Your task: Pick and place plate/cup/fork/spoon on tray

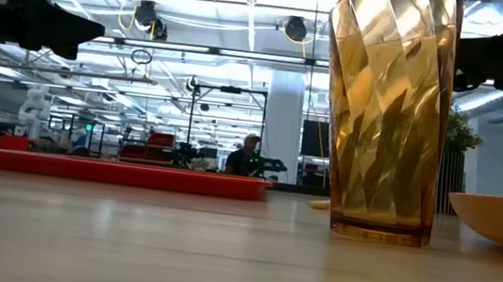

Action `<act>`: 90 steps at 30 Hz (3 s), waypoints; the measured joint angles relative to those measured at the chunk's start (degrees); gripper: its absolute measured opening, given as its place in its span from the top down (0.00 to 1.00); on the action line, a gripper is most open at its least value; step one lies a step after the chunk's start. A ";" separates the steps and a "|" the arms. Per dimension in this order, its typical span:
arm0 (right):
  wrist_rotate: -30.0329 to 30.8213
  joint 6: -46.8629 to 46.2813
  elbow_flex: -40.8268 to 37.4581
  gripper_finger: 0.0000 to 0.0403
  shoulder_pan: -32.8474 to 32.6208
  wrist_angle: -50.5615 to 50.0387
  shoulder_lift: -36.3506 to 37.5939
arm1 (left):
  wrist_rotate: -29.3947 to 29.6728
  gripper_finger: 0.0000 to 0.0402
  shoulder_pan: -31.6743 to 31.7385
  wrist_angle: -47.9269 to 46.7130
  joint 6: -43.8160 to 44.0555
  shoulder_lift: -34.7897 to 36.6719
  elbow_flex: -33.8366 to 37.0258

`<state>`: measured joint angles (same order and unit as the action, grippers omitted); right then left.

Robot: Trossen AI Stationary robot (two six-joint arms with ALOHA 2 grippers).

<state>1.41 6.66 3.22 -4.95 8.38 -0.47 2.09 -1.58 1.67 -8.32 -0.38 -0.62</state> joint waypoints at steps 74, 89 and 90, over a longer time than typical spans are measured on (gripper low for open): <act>3.02 -5.97 0.00 1.00 0.00 1.90 -0.05 | 0.02 0.95 0.00 0.00 0.00 0.00 0.02; 13.70 -14.99 7.13 1.00 -0.09 17.90 -9.37 | 0.01 0.95 0.00 -0.02 0.00 0.01 0.00; 13.81 -14.55 9.52 1.00 -0.09 17.98 -11.61 | 0.00 0.95 0.00 -0.02 0.00 0.00 0.02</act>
<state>15.22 -7.90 12.74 -5.04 26.36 -12.07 2.09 -1.58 1.65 -8.32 -0.38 -0.60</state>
